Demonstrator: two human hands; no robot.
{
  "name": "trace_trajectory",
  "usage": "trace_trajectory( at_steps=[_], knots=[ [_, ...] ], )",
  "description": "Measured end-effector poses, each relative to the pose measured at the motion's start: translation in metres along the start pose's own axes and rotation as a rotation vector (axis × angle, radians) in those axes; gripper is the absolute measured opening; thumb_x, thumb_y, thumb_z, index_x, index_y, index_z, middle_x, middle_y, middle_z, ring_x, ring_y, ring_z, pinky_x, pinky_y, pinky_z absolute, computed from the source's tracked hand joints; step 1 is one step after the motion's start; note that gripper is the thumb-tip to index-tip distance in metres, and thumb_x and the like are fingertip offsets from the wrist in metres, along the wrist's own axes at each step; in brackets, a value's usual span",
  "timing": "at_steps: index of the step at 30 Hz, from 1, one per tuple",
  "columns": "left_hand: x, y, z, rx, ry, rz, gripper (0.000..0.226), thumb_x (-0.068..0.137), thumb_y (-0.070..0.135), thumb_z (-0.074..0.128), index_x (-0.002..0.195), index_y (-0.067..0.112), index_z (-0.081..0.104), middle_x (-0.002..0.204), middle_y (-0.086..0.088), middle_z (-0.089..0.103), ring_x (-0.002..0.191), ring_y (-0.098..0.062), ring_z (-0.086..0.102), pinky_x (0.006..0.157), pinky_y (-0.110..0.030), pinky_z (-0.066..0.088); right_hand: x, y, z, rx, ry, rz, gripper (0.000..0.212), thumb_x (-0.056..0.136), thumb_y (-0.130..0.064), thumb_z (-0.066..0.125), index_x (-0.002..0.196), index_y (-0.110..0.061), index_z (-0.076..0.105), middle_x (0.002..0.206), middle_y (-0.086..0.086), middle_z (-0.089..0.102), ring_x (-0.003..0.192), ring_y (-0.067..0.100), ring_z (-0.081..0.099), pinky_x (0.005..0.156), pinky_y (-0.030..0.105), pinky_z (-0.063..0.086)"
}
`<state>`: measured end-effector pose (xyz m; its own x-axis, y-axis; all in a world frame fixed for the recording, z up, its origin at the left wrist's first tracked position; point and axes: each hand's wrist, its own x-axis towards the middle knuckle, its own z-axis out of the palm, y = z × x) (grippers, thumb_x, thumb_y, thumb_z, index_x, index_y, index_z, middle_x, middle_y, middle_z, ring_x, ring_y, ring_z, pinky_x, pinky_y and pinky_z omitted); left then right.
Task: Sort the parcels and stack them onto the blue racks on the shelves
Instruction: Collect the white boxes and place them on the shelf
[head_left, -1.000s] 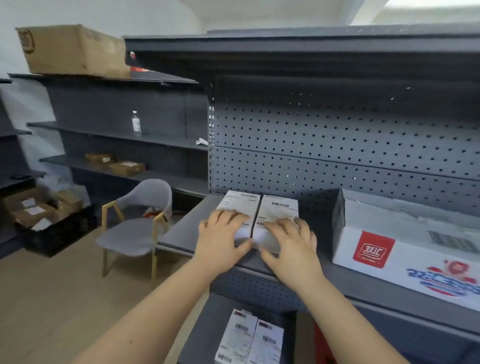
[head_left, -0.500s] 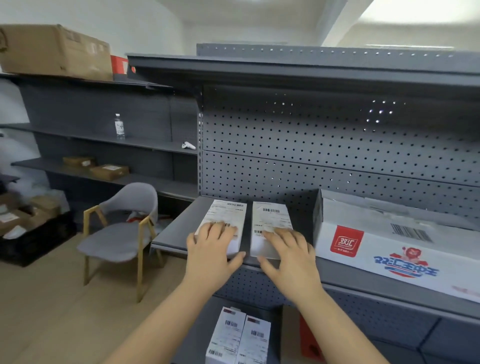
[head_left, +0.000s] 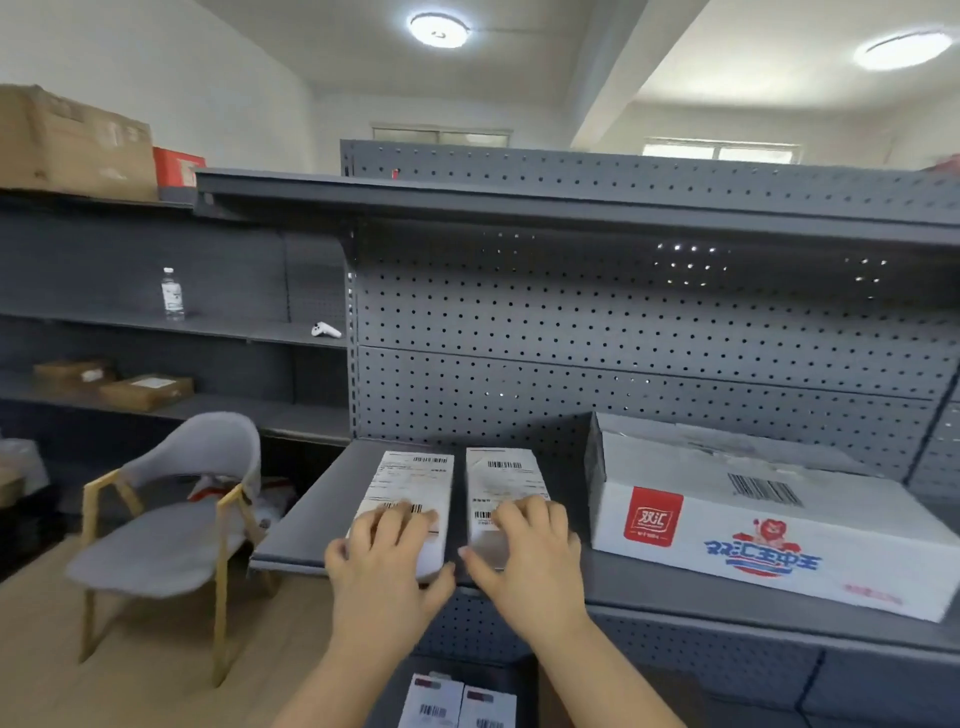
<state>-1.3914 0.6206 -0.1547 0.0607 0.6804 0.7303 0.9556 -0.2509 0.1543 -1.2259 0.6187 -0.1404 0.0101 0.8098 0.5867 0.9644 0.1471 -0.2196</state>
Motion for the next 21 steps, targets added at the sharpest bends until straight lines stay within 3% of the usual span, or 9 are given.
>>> trace_trajectory(
  at_steps=[5,9,21],
  knots=[
    [0.002,-0.004,0.002,-0.047,-0.004,0.035,0.045,0.063,0.053,0.060,0.101,0.029,0.067,0.111,0.004,0.063,0.099,-0.026,0.051,0.073,-0.043,0.038,0.007,-0.013,0.012,-0.061,0.162,0.116,0.049,0.064,-0.070,0.053,0.087,-0.027,0.053,0.091,-0.003,0.051,0.085,0.021,0.046,0.064,0.037,0.045],
    [0.004,-0.006,-0.001,-0.095,-0.052,0.046,0.055,0.050,0.048,0.082,0.099,0.029,0.067,0.107,0.003,0.063,0.096,-0.027,0.049,0.070,-0.043,0.039,0.008,-0.019,0.018,-0.076,0.178,0.177,0.042,0.064,-0.057,0.063,0.090,-0.027,0.050,0.094,-0.003,0.050,0.090,0.022,0.046,0.069,0.039,0.044],
    [0.006,-0.018,-0.005,-0.117,-0.055,0.141,0.053,0.057,0.047,0.079,0.103,0.025,0.065,0.103,-0.001,0.061,0.093,-0.028,0.046,0.066,-0.040,0.034,-0.021,-0.038,0.004,-0.145,0.219,0.223,0.039,0.067,-0.049,0.064,0.099,-0.027,0.057,0.096,-0.002,0.051,0.092,0.023,0.049,0.070,0.040,0.045]
  ],
)
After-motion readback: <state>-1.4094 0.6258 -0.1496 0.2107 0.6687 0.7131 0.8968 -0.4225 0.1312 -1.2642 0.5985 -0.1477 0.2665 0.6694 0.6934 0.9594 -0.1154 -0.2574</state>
